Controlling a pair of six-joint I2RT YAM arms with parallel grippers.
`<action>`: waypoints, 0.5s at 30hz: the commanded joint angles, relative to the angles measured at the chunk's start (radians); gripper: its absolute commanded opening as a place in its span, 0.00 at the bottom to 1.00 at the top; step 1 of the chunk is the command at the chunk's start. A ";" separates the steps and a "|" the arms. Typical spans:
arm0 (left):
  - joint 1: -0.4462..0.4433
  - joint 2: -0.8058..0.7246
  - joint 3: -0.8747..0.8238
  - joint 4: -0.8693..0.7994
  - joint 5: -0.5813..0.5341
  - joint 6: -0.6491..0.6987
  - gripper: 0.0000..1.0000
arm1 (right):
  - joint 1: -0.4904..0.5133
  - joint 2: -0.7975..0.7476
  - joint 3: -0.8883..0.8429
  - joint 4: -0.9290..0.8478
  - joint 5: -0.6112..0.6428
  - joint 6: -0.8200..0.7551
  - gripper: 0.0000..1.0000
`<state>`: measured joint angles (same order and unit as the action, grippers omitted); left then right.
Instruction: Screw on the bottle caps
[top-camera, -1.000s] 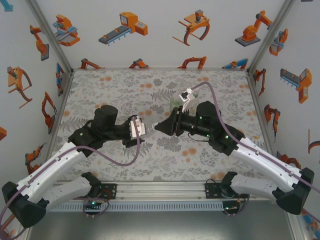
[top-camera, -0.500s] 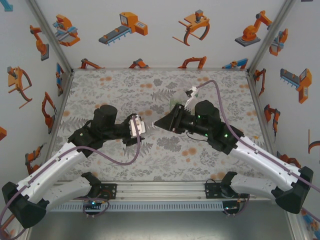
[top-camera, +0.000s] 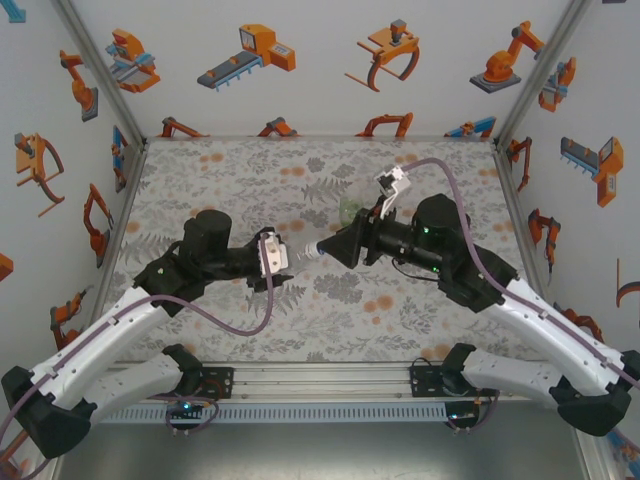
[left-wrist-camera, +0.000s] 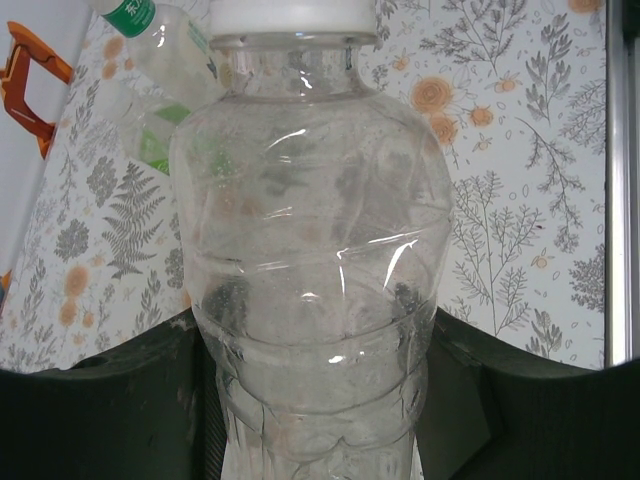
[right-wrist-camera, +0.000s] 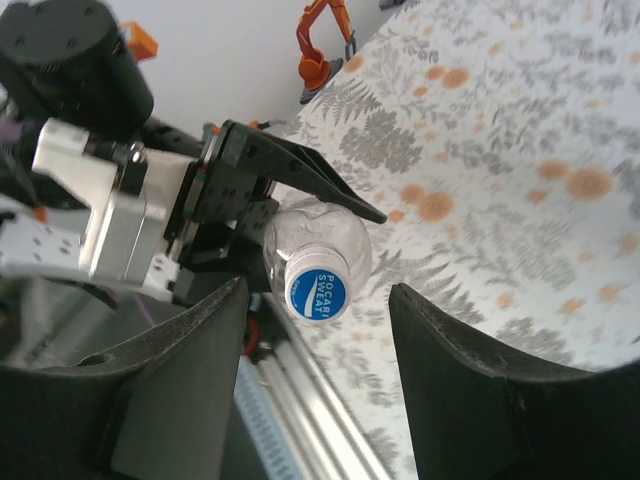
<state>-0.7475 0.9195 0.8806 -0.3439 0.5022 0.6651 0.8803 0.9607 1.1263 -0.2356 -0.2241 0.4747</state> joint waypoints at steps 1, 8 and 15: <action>-0.004 -0.015 0.011 0.008 0.066 0.011 0.00 | 0.003 -0.016 0.039 0.008 -0.101 -0.331 0.55; -0.004 -0.007 0.018 -0.015 0.150 0.025 0.00 | 0.003 0.004 0.084 -0.034 -0.379 -0.716 0.51; -0.005 0.000 0.027 -0.032 0.176 0.031 0.00 | 0.003 0.046 0.111 -0.133 -0.489 -0.922 0.54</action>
<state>-0.7475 0.9195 0.8806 -0.3637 0.6304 0.6727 0.8806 0.9932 1.1999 -0.3145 -0.6201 -0.2924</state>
